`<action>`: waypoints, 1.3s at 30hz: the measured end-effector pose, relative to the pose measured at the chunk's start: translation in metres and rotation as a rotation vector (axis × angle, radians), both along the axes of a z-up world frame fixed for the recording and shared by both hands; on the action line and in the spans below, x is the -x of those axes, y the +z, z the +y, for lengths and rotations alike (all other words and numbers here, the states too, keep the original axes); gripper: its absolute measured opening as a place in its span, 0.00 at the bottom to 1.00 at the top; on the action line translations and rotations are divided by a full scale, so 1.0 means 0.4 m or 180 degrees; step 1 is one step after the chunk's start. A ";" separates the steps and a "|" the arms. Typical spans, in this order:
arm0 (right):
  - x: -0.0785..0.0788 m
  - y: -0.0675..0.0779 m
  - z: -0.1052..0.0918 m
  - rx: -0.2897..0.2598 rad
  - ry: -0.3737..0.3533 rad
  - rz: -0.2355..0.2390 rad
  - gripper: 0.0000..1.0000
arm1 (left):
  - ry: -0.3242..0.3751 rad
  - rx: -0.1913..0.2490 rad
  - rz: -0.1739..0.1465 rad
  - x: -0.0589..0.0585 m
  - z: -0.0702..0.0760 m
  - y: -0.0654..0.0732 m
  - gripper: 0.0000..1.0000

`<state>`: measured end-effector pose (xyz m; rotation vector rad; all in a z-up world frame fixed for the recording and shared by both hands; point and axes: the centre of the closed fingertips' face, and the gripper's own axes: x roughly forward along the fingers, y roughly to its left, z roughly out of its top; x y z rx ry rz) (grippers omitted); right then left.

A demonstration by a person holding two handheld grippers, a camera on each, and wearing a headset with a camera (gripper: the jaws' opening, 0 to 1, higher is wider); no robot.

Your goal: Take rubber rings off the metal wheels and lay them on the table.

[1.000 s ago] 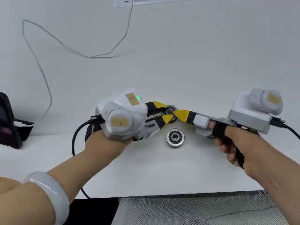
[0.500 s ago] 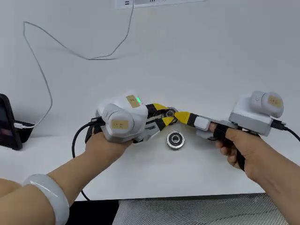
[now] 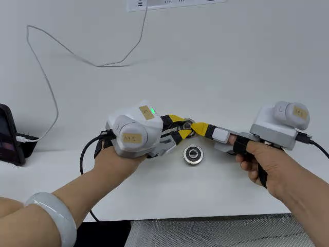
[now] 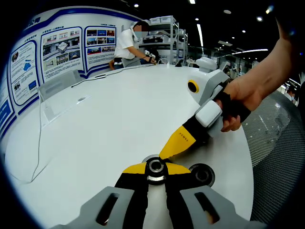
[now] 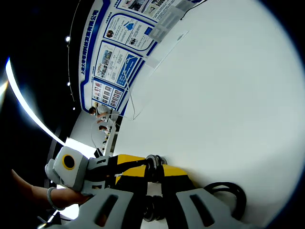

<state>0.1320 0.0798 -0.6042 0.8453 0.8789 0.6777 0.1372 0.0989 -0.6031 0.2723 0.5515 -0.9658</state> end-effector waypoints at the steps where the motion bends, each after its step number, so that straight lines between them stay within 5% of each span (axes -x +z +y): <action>1: 0.002 0.002 -0.001 0.0000 0.0011 0.0001 0.12 | 0.0000 0.0000 0.0000 0.000 0.000 0.000 0.13; 39: -0.002 0.003 -0.010 0.0055 0.0038 -0.0038 0.01 | 0.0003 0.0011 0.0000 -0.001 0.000 0.000 0.13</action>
